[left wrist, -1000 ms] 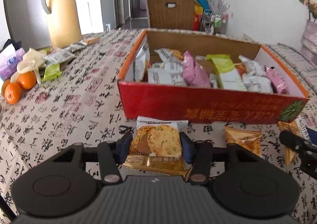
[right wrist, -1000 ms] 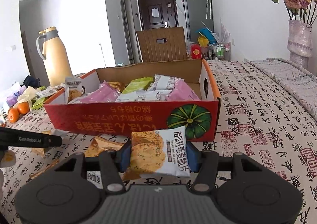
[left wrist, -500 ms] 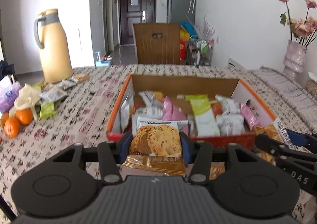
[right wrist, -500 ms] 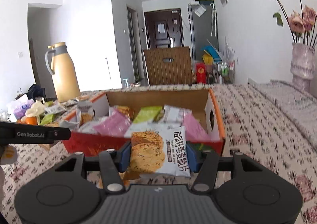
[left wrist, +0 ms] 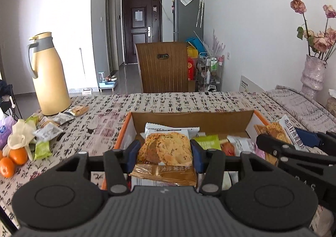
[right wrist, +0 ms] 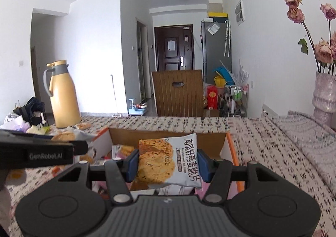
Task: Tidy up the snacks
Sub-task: 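Carry both cracker packets with both tools over the red box, then lower both cracker packets into the red box and open both tools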
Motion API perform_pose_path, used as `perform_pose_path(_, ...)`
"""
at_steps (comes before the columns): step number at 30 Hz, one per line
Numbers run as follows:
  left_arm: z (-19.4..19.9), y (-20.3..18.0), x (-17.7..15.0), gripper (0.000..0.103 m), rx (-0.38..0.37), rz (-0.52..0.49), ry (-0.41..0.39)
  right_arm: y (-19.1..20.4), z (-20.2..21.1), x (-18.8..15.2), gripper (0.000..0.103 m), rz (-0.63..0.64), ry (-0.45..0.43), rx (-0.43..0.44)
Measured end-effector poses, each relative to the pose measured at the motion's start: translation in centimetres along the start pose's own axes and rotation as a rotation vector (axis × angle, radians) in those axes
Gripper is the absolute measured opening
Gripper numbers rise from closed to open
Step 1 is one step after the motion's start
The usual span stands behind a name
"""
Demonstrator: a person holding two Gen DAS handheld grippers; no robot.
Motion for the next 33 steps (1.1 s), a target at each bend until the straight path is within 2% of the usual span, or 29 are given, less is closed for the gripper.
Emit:
perform_pose_path(6,-2.2,0.2,1.5,0.052,0.012,0.013,-0.015,-0.6,-2.4,1.7,0.055,-0.02,-0.006,-0.018)
perform_pose_path(12,-4.7,0.3,1.3,0.052,0.02,0.011,-0.035,-1.3,-4.5,1.8,0.056,-0.043,-0.015,-0.027)
perform_pose_path(22,-7.0,0.9,0.2,0.052,-0.001,0.002,0.004,-1.4,-7.6,-0.2,0.056,-0.037,0.085,-0.007)
perform_pose_path(24,-7.0,1.0,0.1,0.052,0.0,0.007,0.001,-1.2,-7.7,-0.4,0.059,-0.034,0.092,-0.01)
perform_pose_path(25,-6.9,1.1,0.1,0.054,-0.001,0.01,-0.003,-1.2,-7.7,-0.5,0.061,-0.034,0.091,-0.012)
perform_pose_path(27,-6.6,1.2,0.1,0.07,0.002,0.02,-0.012,-1.2,-7.6,-0.5,0.069,-0.034,0.09,-0.014)
perform_pose_path(28,-6.4,1.3,0.0,0.079,0.008,0.027,-0.022,-1.3,-7.5,-0.6,0.069,-0.034,0.09,-0.016)
perform_pose_path(31,-6.2,1.4,0.1,0.085,0.013,0.035,-0.032,-1.4,-7.6,-0.6,0.076,-0.04,0.096,-0.016)
perform_pose_path(33,-6.1,1.5,0.1,0.094,0.019,0.041,-0.038,-1.6,-7.5,-0.6,0.099,-0.046,0.096,-0.023)
Point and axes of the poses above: each gripper's, at about its wrist camera, not at the fingertips, and z roughly against the way its jaws point, y to its left, x to its top, the point moved 1 cm from there along -z, roughly the way its jaws point, and after that the axes turned 11 degrees about y, right-handed, at the moved point
